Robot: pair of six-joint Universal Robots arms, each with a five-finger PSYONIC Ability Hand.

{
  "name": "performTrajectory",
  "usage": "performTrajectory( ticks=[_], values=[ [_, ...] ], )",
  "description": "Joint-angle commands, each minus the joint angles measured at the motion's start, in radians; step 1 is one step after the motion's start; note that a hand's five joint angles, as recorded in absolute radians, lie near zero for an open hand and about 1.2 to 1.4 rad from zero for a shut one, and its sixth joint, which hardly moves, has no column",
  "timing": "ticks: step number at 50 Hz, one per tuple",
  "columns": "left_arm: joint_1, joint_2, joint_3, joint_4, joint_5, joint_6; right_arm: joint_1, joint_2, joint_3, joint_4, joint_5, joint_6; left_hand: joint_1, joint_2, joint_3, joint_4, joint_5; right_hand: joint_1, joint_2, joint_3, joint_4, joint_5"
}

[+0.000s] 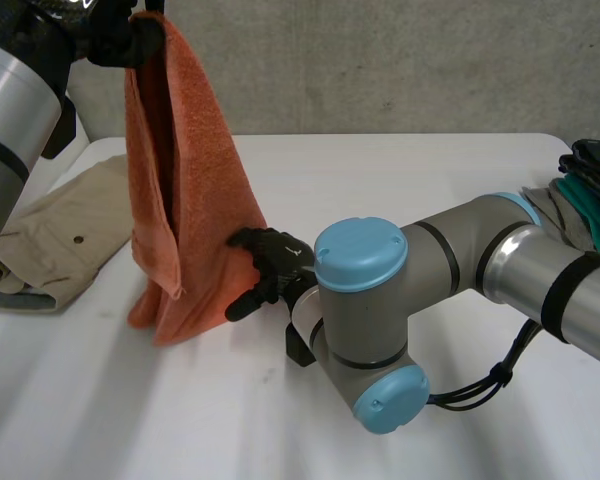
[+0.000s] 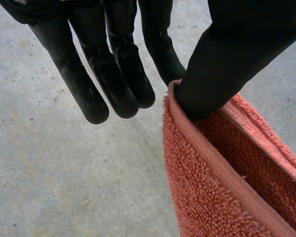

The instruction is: Fold the laundry.

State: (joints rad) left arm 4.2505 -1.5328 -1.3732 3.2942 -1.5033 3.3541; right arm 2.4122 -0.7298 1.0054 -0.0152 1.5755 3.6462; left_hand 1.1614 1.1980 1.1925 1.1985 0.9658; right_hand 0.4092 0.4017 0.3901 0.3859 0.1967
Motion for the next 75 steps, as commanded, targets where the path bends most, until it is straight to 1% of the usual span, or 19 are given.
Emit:
performTrajectory(
  ticks=[1,6,16,17,21,22,24,28,30,33,37,47,53,59,61,64,68,72,75],
  values=[
    [-0.012,0.046,-0.049,-0.007,-0.003,-0.002,0.033,0.030,-0.034,0.000,-0.003,0.035,0.235,0.198,0.204,0.198,0.256,-0.070,-0.063,-0.051,-0.047,-0.032],
    [-0.055,0.097,-0.115,-0.024,-0.002,0.002,0.073,0.064,-0.089,-0.003,-0.006,0.103,0.235,0.198,0.204,0.198,0.256,-0.170,-0.162,-0.151,-0.146,-0.132],
    [-0.101,0.194,-0.214,-0.025,-0.011,-0.001,0.104,0.109,-0.168,-0.017,-0.040,0.241,0.235,0.198,0.204,0.198,0.256,-0.091,-0.084,-0.072,-0.068,-0.053],
    [-0.103,0.198,-0.219,-0.025,-0.012,-0.001,0.107,0.112,-0.171,-0.020,-0.046,0.255,0.235,0.198,0.204,0.198,0.256,-0.015,-0.008,0.004,0.008,0.023],
    [-0.098,0.209,-0.233,-0.024,-0.025,-0.001,0.122,0.138,-0.189,-0.043,-0.077,0.290,0.235,0.198,0.204,0.198,0.256,0.706,0.714,0.725,0.729,0.744],
    [-0.093,0.209,-0.234,-0.024,-0.031,0.002,0.123,0.144,-0.197,-0.043,-0.080,0.282,0.235,0.198,0.204,0.198,0.256,0.984,0.992,1.003,1.008,1.022],
    [-0.084,0.209,-0.233,-0.025,-0.037,0.005,0.117,0.144,-0.192,-0.035,-0.074,0.259,0.235,0.198,0.204,0.198,0.256,0.987,0.995,1.006,1.010,1.025],
    [-0.009,0.194,-0.236,-0.025,-0.040,0.010,0.050,0.074,-0.151,0.026,-0.035,0.079,0.235,0.198,0.204,0.198,0.256,0.987,0.995,1.006,1.010,1.025],
    [0.064,0.180,-0.236,-0.025,-0.026,0.008,-0.028,0.004,-0.104,0.055,-0.029,-0.093,0.235,0.198,0.204,0.198,0.256,0.987,0.995,1.006,1.010,1.025],
    [0.152,0.157,-0.241,-0.031,0.017,0.004,-0.129,-0.084,-0.053,0.058,-0.051,-0.326,0.235,0.198,0.204,0.198,0.256,0.987,0.995,1.006,1.010,1.025],
    [0.209,0.110,-0.253,-0.045,0.090,0.008,-0.229,-0.178,-0.024,0.112,-0.107,-0.522,0.235,0.198,0.204,0.198,0.256,0.987,0.995,1.006,1.010,1.025],
    [0.155,-0.124,-0.268,-0.054,0.149,0.034,-0.320,-0.292,0.008,0.334,-0.238,-0.921,0.235,0.198,0.204,0.198,0.256,0.987,0.995,1.006,1.010,1.025],
    [0.049,-0.331,-0.230,-0.071,0.140,0.053,-0.335,-0.264,0.102,0.379,-0.197,-1.109,0.235,0.198,0.204,0.198,0.256,0.987,0.995,1.006,1.010,1.025],
    [-0.009,-0.440,-0.155,-0.065,0.077,0.054,-0.355,-0.227,0.140,0.295,-0.131,-1.060,0.235,0.198,0.204,0.198,0.256,0.987,0.995,1.006,1.010,1.025],
    [-0.015,-0.441,-0.123,-0.056,0.009,0.048,-0.367,-0.226,0.148,0.255,-0.118,-1.017,0.212,0.175,0.181,0.175,0.233,0.835,0.842,0.854,0.858,0.873],
    [-0.021,-0.409,-0.103,-0.056,-0.092,0.032,-0.383,-0.240,0.151,0.207,-0.112,-0.942,-0.353,-0.389,-0.384,-0.390,-0.331,0.428,0.435,0.447,0.451,0.466],
    [-0.049,-0.324,-0.135,-0.073,-0.156,-0.019,-0.393,-0.264,0.167,0.167,-0.117,-0.870,-0.753,-0.790,-0.784,-0.790,-0.732,0.227,0.235,0.246,0.251,0.265],
    [-0.067,-0.203,-0.226,-0.109,-0.160,-0.056,-0.390,-0.269,0.180,0.165,-0.115,-0.863,-0.836,-0.873,-0.867,-0.873,-0.815,-0.192,-0.185,-0.173,-0.169,-0.154],
    [-0.080,-0.146,-0.296,-0.126,-0.160,-0.059,-0.392,-0.270,0.193,0.185,-0.114,-0.882,-0.854,-0.891,-0.885,-0.891,-0.833,-0.235,-0.227,-0.216,-0.211,-0.197]
  ],
)
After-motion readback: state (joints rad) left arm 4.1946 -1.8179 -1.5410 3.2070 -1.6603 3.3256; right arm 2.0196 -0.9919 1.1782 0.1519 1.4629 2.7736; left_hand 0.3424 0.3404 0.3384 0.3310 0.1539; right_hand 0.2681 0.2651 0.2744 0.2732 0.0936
